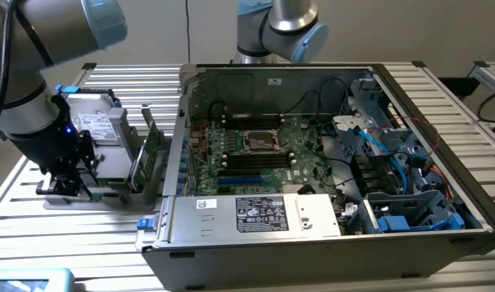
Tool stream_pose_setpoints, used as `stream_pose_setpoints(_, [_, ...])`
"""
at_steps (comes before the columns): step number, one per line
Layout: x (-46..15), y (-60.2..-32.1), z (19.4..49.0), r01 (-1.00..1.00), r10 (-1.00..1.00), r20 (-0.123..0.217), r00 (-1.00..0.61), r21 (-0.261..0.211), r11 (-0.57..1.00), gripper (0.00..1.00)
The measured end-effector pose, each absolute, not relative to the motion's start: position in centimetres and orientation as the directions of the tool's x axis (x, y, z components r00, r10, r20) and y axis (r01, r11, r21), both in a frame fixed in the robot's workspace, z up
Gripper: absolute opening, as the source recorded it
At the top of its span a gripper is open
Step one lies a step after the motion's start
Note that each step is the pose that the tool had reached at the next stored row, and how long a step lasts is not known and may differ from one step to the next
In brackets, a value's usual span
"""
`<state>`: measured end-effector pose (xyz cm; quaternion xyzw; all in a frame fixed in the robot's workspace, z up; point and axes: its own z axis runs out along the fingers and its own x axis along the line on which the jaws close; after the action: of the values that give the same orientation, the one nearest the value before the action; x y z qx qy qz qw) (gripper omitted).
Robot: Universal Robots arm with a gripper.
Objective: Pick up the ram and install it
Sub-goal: 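Pick up the ram and move it above insertion slot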
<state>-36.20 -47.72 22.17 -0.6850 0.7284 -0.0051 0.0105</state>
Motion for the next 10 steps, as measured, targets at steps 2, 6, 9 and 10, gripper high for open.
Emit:
stream_pose_setpoints(2, [-36.2,-47.7,21.8,-0.998,-0.998,-0.009,-0.061,-0.022,0.062,0.36])
stream_pose_setpoints(6, [-36.2,-47.7,21.2,-0.998,-0.998,-0.01,-0.061,-0.022,0.062,0.36])
stream_pose_setpoints(9, [-36.2,-47.7,20.9,-0.998,-0.998,-0.011,-0.061,-0.021,0.062,0.36])
stream_pose_setpoints(10, [-36.2,-47.7,20.9,-0.998,-0.998,-0.011,-0.061,-0.02,0.062,0.36])
